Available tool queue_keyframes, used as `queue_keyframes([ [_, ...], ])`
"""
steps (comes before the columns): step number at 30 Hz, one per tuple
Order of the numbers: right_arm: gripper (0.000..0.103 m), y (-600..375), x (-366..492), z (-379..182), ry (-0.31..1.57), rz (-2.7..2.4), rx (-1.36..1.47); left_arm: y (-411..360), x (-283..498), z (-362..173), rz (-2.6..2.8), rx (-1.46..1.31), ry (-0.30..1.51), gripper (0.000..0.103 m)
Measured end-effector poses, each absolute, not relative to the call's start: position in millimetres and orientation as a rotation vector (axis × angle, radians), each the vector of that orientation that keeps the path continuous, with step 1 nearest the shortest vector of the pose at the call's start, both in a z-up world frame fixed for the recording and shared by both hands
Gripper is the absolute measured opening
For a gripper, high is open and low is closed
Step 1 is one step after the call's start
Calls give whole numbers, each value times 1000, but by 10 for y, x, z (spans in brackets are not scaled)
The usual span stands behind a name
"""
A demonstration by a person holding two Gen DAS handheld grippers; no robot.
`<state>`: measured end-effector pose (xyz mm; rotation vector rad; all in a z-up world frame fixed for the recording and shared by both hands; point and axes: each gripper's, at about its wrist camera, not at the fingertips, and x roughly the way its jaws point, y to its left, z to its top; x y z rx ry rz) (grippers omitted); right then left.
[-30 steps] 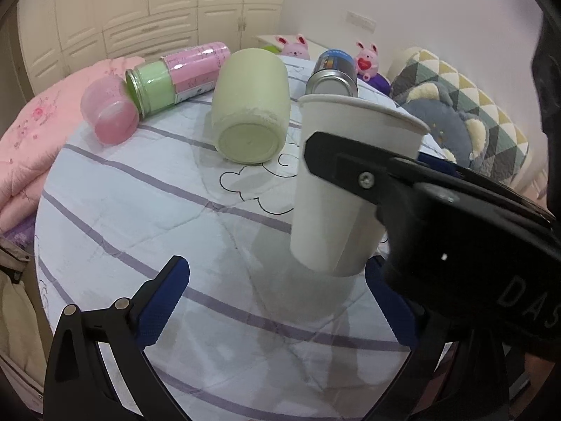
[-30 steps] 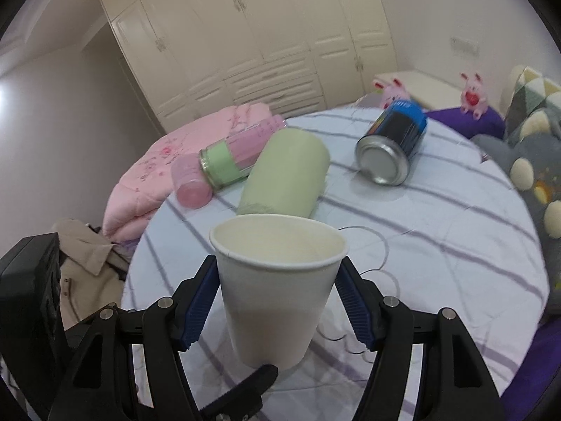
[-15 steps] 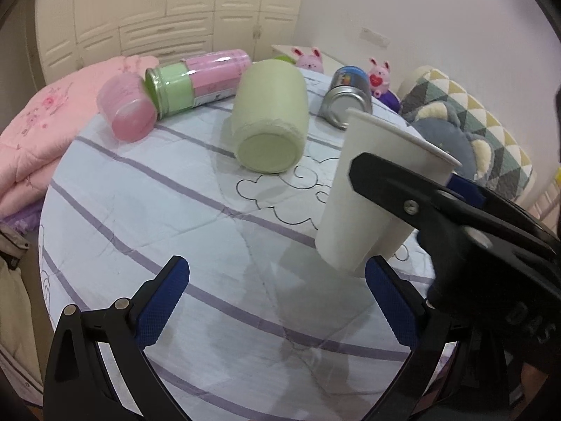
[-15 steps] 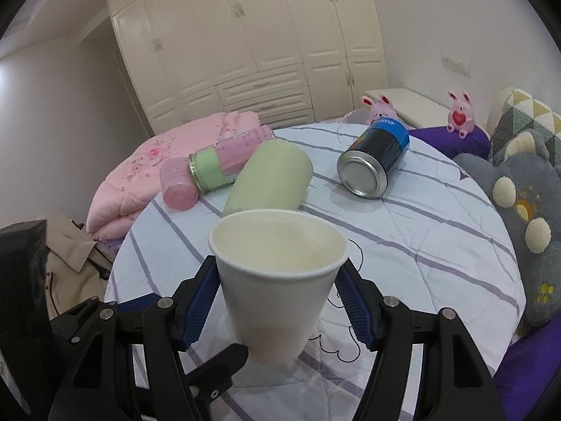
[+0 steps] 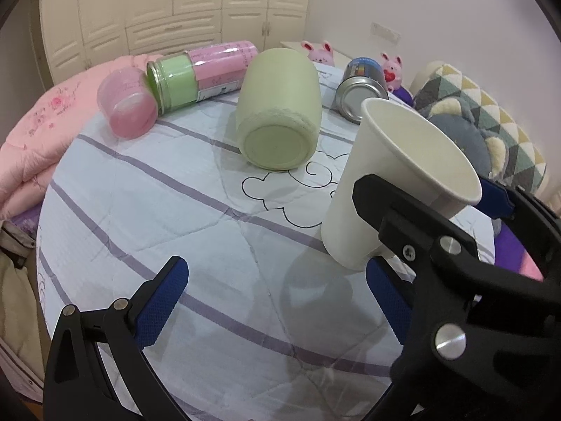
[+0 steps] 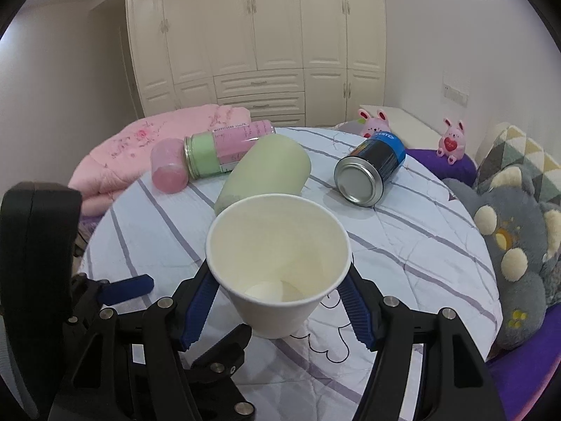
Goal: Flip cup upright
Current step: 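Rotate the held white cup rim-up with the right tool, then lower the upright cup onto the table and open the right tool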
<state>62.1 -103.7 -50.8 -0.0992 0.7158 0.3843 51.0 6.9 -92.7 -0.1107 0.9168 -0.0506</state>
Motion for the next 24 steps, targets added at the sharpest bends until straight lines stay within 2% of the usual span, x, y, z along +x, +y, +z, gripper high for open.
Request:
queue_keyframes([
  [15, 70, -1026, 585, -472, 705, 388, -88, 116, 500, -892, -41, -99, 888, 103],
  [20, 79, -1009, 566, -450, 694, 365, -103, 167, 487, -891, -39, -111, 891, 103],
  [24, 79, -997, 530, -414, 674, 366, -117, 178, 465, -874, -31, -99, 884, 103],
])
